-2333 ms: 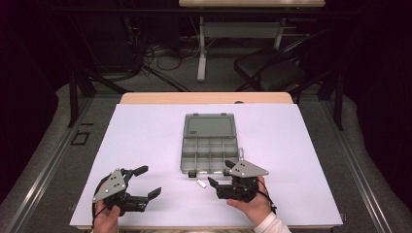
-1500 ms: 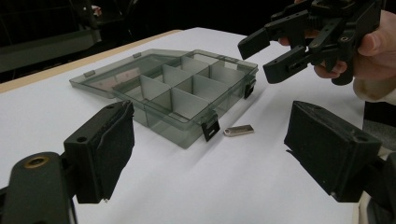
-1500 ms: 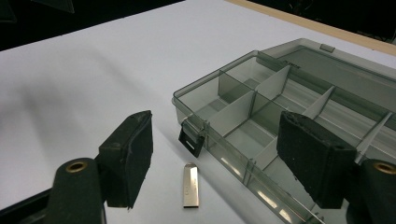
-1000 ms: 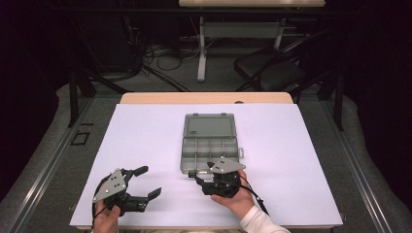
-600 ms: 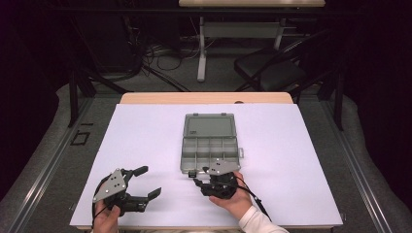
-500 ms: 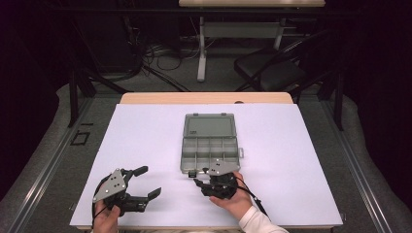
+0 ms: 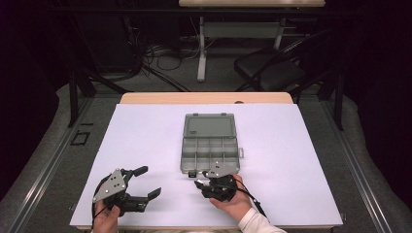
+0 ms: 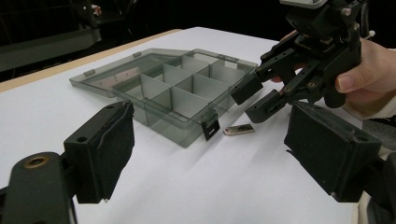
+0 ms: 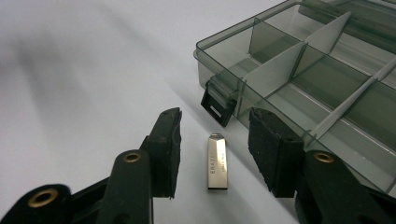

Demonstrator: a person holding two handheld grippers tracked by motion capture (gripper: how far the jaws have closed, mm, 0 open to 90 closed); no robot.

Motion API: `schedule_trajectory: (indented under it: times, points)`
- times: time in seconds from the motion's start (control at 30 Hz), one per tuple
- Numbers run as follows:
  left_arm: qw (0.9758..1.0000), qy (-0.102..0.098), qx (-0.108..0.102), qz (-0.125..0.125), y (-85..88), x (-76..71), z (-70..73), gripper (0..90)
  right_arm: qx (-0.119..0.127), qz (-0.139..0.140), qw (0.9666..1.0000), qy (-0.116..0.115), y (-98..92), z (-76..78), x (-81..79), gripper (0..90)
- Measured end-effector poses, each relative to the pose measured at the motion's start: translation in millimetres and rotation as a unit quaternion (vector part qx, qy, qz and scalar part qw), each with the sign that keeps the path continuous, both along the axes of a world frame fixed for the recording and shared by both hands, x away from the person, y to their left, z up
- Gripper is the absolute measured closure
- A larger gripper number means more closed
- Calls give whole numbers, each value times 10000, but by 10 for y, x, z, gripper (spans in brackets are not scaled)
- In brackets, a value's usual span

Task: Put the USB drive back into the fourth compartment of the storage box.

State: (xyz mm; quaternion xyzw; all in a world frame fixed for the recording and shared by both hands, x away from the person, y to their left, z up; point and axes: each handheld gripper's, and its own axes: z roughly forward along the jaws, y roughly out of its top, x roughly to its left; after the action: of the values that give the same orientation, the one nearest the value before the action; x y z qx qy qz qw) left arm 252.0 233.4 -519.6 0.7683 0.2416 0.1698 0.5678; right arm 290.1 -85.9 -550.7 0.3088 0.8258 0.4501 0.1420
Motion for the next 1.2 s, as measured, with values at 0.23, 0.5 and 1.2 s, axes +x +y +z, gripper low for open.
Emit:
schedule_trajectory:
  times: [0.23, 0.5, 1.2]
  points:
    - [10000, 1, -9, -13, -6, -2, -2, 158, -13, 48, 9999, 123, 10, -30, -1, 555]
    - [10000, 3, -3, -8, -4, -1, -2, 158, -66, 41, 9999, 103, 24, -48, -6, 559]
    - [10000, 4, 16, -22, -7, -2, -1, 158, -187, -27, 9995, 244, 38, -121, 44, 627]
